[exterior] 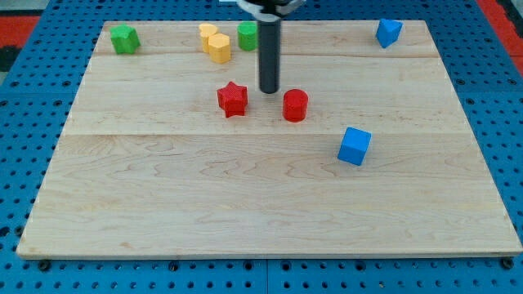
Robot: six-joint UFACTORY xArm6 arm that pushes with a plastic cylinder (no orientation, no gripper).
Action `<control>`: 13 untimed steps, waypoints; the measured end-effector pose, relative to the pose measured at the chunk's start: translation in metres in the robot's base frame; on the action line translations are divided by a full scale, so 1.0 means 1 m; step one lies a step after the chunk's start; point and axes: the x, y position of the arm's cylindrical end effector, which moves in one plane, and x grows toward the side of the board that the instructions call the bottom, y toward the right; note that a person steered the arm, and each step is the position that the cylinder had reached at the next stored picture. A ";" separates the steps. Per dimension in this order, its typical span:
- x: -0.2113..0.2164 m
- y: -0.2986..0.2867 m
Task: Move the red star to the center left
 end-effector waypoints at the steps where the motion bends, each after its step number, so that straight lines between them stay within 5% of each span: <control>1: 0.004 0.001; 3: 0.022 -0.006; 10: 0.022 -0.226; 13: 0.021 -0.182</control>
